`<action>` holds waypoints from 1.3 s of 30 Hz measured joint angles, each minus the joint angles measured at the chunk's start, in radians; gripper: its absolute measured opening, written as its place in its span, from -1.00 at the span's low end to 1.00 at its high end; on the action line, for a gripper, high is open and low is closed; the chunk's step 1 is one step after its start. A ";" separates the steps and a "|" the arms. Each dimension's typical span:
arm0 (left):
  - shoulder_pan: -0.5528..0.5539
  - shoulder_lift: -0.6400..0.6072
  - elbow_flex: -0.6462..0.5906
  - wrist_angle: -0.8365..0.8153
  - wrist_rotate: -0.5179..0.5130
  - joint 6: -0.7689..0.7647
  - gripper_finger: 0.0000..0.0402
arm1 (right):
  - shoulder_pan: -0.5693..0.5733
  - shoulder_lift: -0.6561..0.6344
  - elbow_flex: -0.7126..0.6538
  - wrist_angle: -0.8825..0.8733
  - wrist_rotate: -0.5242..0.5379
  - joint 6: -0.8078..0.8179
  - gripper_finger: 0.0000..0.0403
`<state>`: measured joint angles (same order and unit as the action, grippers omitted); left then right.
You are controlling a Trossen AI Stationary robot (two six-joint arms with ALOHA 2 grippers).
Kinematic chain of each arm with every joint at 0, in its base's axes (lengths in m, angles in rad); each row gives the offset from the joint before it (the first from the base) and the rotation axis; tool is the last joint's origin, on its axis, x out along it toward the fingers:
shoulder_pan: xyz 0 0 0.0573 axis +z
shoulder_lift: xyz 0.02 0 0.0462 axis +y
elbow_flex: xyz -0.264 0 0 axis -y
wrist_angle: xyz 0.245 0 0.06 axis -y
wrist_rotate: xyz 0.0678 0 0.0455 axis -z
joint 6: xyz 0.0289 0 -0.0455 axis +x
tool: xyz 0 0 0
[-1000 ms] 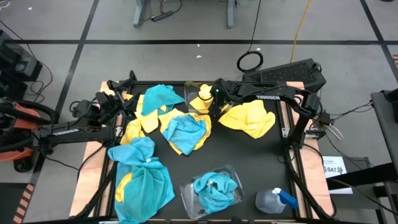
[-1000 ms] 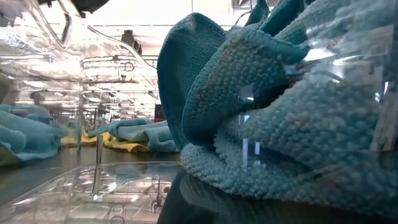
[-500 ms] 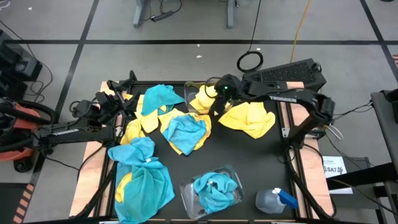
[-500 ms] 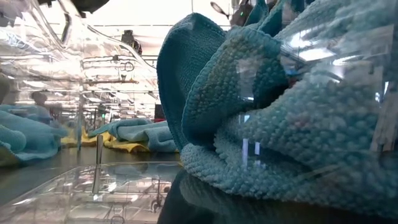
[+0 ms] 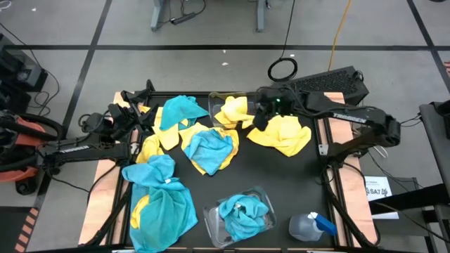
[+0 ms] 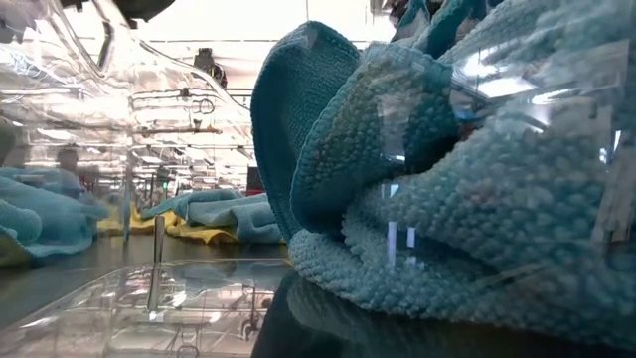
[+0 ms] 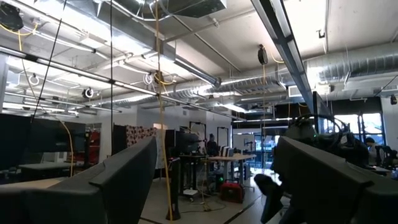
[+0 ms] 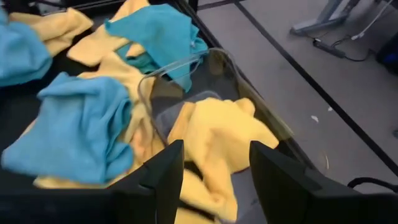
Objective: Sort microfiber towel by color & place in baskets
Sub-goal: Put the yellow towel into the top transparent bin
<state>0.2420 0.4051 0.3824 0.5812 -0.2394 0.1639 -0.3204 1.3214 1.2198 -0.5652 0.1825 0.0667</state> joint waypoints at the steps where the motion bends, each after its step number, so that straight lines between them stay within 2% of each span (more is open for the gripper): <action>1: 0.000 0.000 0.000 0.000 0.000 0.000 0.67 | 0.007 -0.015 0.000 -0.023 0.000 0.004 -0.14; 11: 0.000 0.000 0.000 0.000 0.000 0.000 0.67 | 0.066 -0.124 0.000 -0.308 0.000 0.068 -0.14; 24: 0.000 0.000 0.000 0.000 0.000 0.000 0.67 | 0.143 -0.153 0.000 -0.643 -0.002 0.151 -0.14; 32: 0.000 0.000 0.000 0.000 0.000 0.000 0.67 | 0.169 -0.153 -0.006 -0.700 -0.001 0.183 -0.14; 39: 0.000 0.000 0.000 0.000 0.000 0.000 0.67 | 0.175 -0.154 -0.152 -0.665 -0.001 0.179 -0.14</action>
<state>0.2418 0.4049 0.3824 0.5813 -0.2394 0.1642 -0.1455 1.1675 1.0673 -1.2298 0.1818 0.2459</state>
